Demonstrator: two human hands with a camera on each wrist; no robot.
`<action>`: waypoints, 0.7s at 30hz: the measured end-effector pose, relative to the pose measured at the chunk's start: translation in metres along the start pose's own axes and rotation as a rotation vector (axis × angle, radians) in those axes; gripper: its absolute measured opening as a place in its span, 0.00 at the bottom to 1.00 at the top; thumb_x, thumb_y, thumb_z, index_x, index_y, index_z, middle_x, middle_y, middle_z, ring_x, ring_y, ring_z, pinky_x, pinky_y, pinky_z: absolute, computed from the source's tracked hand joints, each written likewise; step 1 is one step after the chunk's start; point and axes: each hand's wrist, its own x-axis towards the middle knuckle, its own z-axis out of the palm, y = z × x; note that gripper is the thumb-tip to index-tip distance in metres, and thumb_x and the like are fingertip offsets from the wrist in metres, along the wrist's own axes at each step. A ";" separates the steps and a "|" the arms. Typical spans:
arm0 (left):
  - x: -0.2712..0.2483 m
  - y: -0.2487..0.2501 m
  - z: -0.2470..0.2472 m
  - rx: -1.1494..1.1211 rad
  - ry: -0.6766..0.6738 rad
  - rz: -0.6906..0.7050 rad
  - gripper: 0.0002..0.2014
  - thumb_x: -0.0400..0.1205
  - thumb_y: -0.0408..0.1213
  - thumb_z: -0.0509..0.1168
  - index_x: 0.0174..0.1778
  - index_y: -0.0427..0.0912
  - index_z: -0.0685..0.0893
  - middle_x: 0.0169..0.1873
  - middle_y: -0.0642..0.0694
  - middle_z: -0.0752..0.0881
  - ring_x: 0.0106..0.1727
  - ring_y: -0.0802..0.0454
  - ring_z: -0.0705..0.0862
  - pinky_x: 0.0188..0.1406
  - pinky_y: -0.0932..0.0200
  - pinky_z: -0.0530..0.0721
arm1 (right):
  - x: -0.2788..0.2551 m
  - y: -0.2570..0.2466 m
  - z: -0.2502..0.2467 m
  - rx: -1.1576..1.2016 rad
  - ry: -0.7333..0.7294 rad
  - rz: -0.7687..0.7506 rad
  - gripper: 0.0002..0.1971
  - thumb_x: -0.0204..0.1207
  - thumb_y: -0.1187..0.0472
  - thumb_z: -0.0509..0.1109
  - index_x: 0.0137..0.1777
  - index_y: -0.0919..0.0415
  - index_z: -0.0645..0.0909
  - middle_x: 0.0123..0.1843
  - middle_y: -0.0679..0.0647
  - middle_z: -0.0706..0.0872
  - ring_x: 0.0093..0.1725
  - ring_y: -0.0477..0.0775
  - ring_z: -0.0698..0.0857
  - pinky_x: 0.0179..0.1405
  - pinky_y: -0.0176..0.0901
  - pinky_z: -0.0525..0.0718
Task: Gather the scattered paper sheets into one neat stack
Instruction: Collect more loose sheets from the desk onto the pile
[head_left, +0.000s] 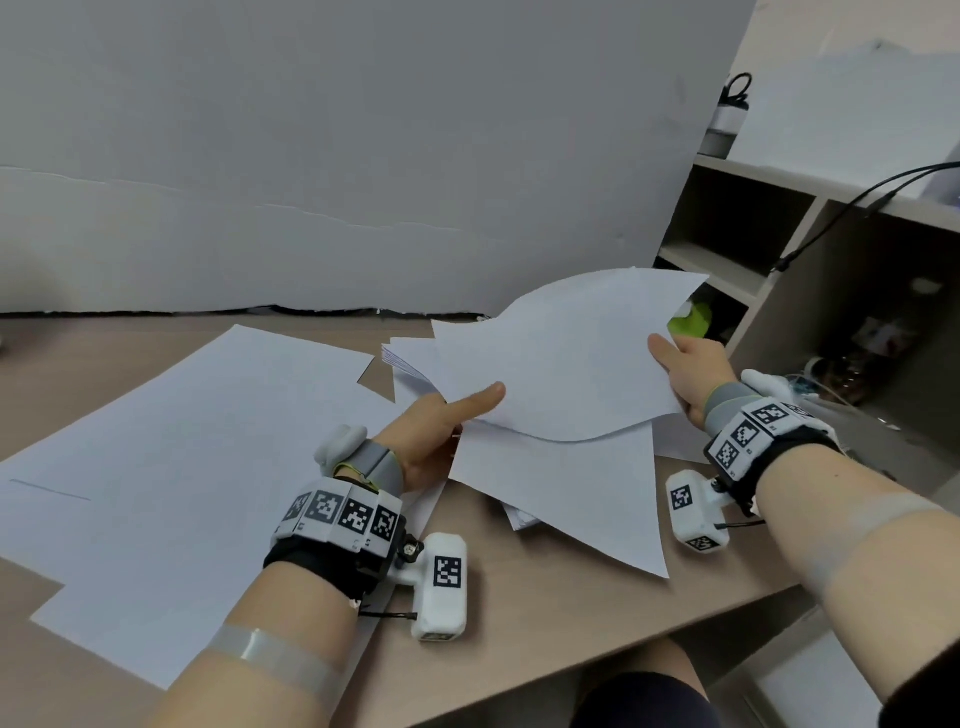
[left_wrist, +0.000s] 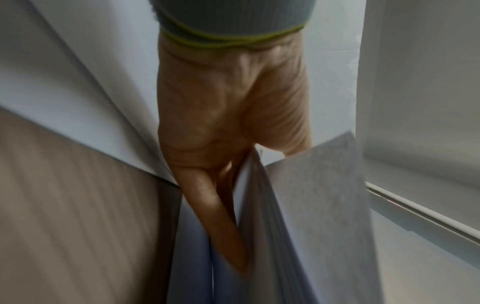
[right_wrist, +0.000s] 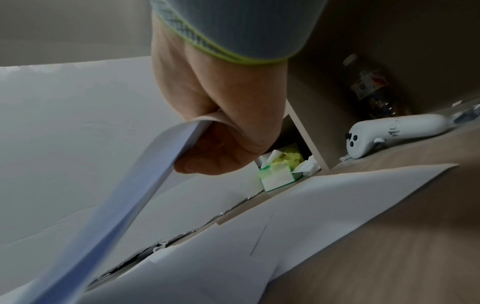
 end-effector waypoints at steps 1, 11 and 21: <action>-0.001 -0.001 -0.001 0.031 -0.036 -0.003 0.19 0.83 0.37 0.70 0.71 0.39 0.82 0.62 0.39 0.89 0.60 0.41 0.90 0.54 0.48 0.90 | 0.004 0.001 0.004 0.007 -0.008 -0.011 0.11 0.83 0.52 0.67 0.43 0.55 0.86 0.49 0.60 0.92 0.49 0.63 0.89 0.57 0.63 0.86; 0.008 -0.009 -0.013 0.133 0.102 -0.020 0.18 0.81 0.16 0.65 0.66 0.31 0.83 0.60 0.35 0.90 0.60 0.36 0.89 0.57 0.46 0.89 | 0.012 0.008 0.027 -0.069 0.047 0.011 0.09 0.83 0.50 0.66 0.51 0.55 0.81 0.45 0.57 0.84 0.43 0.57 0.81 0.34 0.39 0.74; 0.015 -0.007 -0.020 0.021 0.484 -0.018 0.15 0.82 0.24 0.68 0.66 0.31 0.82 0.59 0.34 0.89 0.58 0.33 0.89 0.62 0.31 0.85 | 0.003 0.001 0.021 0.048 0.241 0.208 0.11 0.82 0.55 0.65 0.37 0.54 0.72 0.37 0.59 0.77 0.31 0.56 0.74 0.34 0.43 0.74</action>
